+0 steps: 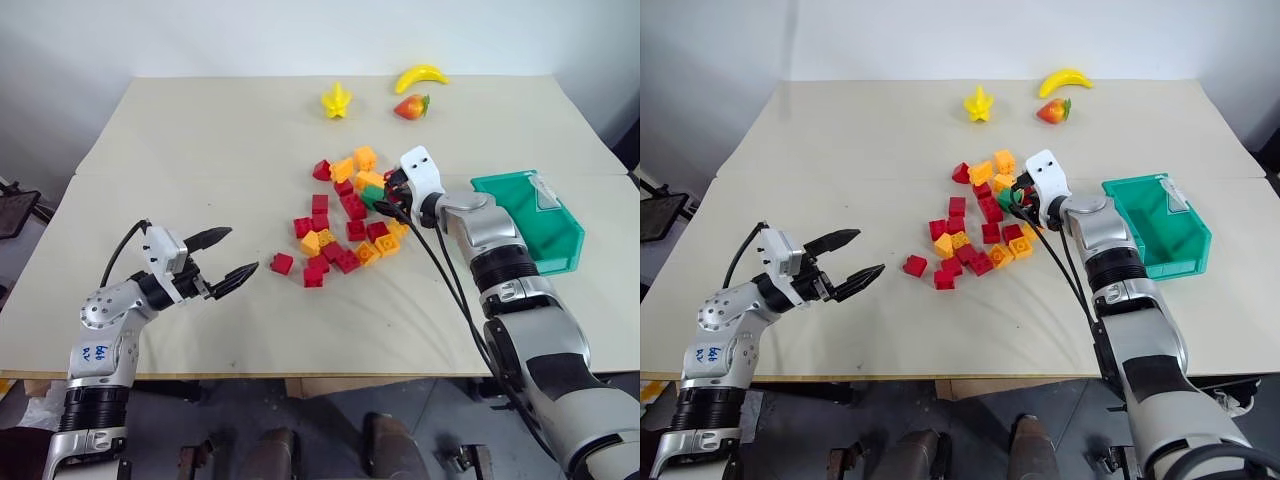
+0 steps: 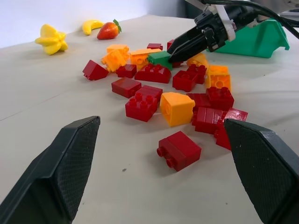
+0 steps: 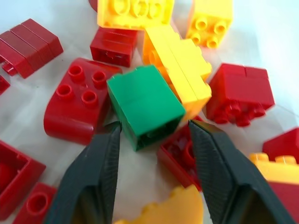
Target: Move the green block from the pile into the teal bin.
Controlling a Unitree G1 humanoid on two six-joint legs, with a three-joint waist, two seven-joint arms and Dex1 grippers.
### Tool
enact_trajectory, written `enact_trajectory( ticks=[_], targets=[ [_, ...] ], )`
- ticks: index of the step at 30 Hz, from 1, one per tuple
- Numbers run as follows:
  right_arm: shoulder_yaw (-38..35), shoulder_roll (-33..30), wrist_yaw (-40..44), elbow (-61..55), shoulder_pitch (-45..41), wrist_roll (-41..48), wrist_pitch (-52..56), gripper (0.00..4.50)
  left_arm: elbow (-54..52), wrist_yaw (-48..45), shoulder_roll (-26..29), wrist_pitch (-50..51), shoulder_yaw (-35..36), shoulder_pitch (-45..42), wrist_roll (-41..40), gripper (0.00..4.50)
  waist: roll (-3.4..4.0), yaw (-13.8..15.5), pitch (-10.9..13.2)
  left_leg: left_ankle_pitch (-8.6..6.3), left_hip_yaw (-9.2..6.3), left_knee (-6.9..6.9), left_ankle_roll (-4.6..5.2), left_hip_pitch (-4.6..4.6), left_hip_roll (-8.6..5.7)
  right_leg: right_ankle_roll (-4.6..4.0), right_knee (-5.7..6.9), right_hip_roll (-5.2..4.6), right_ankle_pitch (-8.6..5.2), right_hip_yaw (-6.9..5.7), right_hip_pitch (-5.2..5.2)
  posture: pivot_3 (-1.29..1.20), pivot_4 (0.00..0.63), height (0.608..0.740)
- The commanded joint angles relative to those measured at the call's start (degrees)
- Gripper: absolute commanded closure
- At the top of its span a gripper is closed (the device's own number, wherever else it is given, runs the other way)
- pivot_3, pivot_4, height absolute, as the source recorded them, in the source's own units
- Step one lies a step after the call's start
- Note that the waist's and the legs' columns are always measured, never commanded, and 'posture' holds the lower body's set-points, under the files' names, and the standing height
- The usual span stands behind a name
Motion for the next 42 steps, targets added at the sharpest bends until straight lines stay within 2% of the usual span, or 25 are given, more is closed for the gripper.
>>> enact_trajectory(
  ticks=[1,9,12,16,17,28,42],
  targets=[
    [-0.6,0.2,0.1,-0.6,-2.0,-0.7,-2.1,2.16,-2.9,0.5,-0.1,-0.9,1.0,0.7,-0.6,0.00,0.00,0.0,0.0,0.00,0.00,0.00,0.00,0.00,0.00,0.00,0.00,0.00,0.00,0.00,0.00,0.00,0.150,0.740],
    [-0.9,0.4,1.5,2.3,-3.2,-1.5,-5.2,2.16,-3.7,0.7,-0.1,-0.7,0.9,1.1,-0.7,0.00,0.00,0.0,0.0,0.00,0.00,0.01,0.00,0.00,0.00,0.00,0.01,0.00,0.00,0.00,0.00,0.00,0.150,0.740],
    [-0.9,0.7,2.6,4.2,-4.0,-1.7,-6.4,1.53,-3.3,0.7,0.0,-0.6,0.9,0.6,-0.8,0.00,0.00,-0.1,0.0,0.00,0.00,0.01,0.00,0.00,0.00,0.00,0.01,0.00,0.00,0.00,0.00,0.00,0.150,0.740],
    [-0.9,0.5,3.1,7.8,-4.9,-2.5,-9.3,0.21,-3.3,0.8,0.1,-0.5,1.0,0.5,-0.8,0.00,0.00,-0.3,0.0,0.00,0.00,0.01,0.00,0.00,0.00,0.00,0.02,0.00,0.00,0.00,0.00,0.00,0.150,0.740],
    [-0.9,0.5,3.1,8.7,-5.1,-2.8,-10.3,0.03,-3.3,0.8,0.2,-0.5,1.0,0.5,-0.8,0.00,0.00,-0.4,0.0,0.00,0.00,0.00,0.00,0.00,0.00,0.00,0.02,0.00,0.00,0.00,0.00,0.00,0.150,0.740],
    [-3.1,1.7,7.8,15.9,-7.4,-1.7,-12.4,0.03,-2.1,0.7,0.6,-0.2,1.2,-0.9,-0.6,0.00,0.00,-1.1,0.0,0.00,-0.01,-0.01,0.00,0.00,0.09,0.00,0.03,0.00,0.00,0.00,0.00,0.00,0.150,0.740],
    [-3.7,3.2,13.9,13.2,-6.2,-1.7,-14.5,0.03,-2.2,0.8,0.5,-0.2,1.2,-1.0,-0.7,0.00,0.00,-1.2,0.0,0.00,-0.01,0.04,-0.01,0.00,0.21,0.00,0.07,0.00,0.00,0.00,0.00,0.00,0.150,0.740]
  ],
)
